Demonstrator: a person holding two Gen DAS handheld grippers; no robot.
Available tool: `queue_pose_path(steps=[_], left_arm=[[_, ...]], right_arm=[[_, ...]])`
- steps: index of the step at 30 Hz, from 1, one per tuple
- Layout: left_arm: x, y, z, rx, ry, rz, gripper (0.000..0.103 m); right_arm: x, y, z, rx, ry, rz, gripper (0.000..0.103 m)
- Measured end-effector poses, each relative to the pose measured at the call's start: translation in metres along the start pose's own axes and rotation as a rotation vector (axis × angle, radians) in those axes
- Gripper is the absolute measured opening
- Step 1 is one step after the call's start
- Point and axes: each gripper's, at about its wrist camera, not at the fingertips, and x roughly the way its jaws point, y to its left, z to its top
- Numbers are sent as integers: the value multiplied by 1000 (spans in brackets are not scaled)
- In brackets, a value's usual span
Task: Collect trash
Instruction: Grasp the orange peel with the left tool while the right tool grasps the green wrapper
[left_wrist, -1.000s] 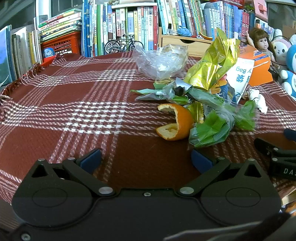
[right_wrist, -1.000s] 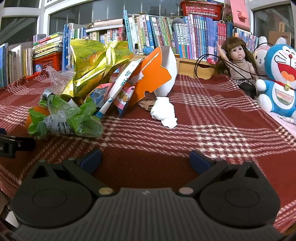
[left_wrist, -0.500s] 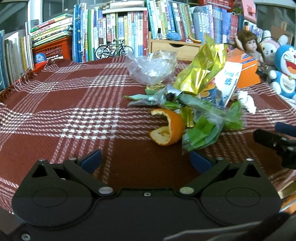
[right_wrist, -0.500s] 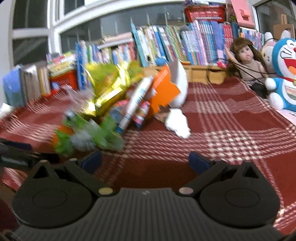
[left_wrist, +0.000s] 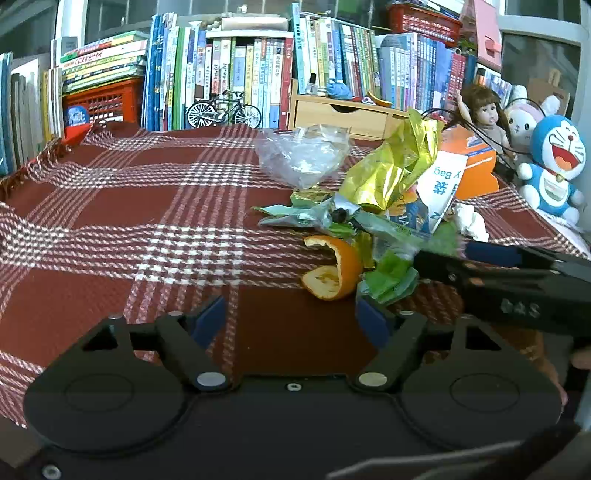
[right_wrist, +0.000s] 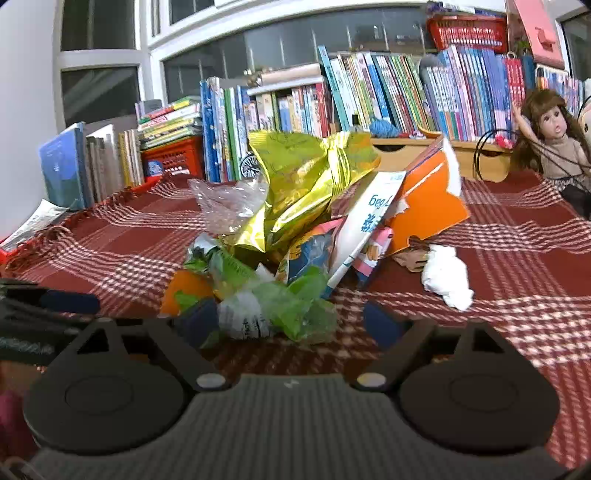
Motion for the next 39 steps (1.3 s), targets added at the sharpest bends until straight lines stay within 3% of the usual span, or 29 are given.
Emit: queue_pose_path(steps=[2,4,7,12,14,15,17,18,24,28,35,39], left_arm=[[0,3,1,-22,0,-13,74],[2,3,2,-39,-3,-26,74],[4,0,4,-51,-17,-49,74],[17,-9,11,-92,-26,-83,74],[26,-10,14,-135,-22,-105,70],[31,-10,15,-157,-16,-114,63],[42,-11,17,-186,-2,-111,54],[46,-12,17,-193,2,-100,49],[45,-18,16,-155,-21,-70,25],[36,-15,17,-154,-26,-61,24],[26,-3,14,-152,-26,-45,24],[23,2,12,-151,-23,-28,24]], right_arm=[[2,-3,3,47,-1,17,78],[0,-4,6,66,-6,7,51],[-6,-7,7,50,-7,-50,32],[-17,-26,3,69,10,-170,32],[-24,-35,1,88,15,-178,36],[-26,-38,1,93,16,-175,36],[-34,-40,-2,90,13,-161,40],[-38,-40,-3,91,11,-148,50],[-48,-25,-8,83,21,19,72],[-34,-4,-4,44,48,80,84],[-14,20,-5,22,106,145,84],[-9,28,-8,20,125,179,54]])
